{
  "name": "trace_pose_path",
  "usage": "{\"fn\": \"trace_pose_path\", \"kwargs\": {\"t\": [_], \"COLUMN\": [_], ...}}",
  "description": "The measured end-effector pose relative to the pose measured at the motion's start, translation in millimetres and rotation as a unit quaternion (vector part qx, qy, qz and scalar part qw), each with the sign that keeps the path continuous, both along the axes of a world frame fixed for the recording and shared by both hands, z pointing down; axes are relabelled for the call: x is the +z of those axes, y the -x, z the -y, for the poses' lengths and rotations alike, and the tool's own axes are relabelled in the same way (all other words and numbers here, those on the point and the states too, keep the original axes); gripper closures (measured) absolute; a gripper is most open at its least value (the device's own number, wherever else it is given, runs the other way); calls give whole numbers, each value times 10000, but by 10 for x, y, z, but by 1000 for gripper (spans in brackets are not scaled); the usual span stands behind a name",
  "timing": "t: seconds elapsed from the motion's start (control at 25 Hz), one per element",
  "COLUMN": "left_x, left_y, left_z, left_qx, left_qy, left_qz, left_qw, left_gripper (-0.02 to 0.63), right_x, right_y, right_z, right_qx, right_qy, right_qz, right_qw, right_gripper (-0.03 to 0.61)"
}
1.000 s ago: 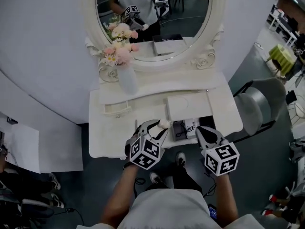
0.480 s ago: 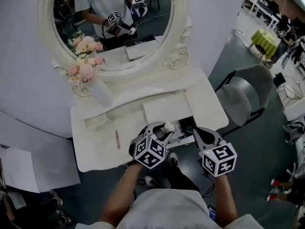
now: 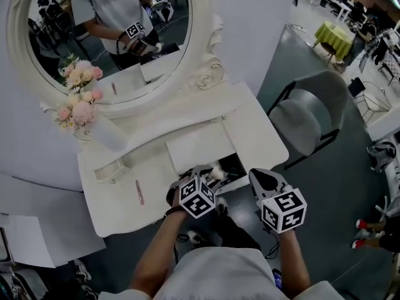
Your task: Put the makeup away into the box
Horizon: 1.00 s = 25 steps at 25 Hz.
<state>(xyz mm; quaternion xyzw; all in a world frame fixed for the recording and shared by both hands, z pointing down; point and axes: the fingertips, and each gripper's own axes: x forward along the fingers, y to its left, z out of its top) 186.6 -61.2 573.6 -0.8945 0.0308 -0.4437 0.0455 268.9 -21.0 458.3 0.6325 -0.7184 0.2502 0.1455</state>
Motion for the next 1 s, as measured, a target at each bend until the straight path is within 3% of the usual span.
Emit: {"fn": "trace_pose_path", "kwargs": {"t": [0.64, 1.0], "left_x": [518, 198], "left_y": [-160, -134], "left_z": [21, 84], "left_qx": [268, -49], "left_qy": [333, 584], "left_qz": [671, -46], "left_qw": [9968, 9983], "left_gripper": [315, 301], "right_x": [232, 208], "right_y": [-272, -168], "right_z": [91, 201], "right_qx": [122, 7], "right_qy": [237, 227], "right_qz": [97, 91], "right_qw": [9996, 9997], "right_gripper": [578, 578]}}
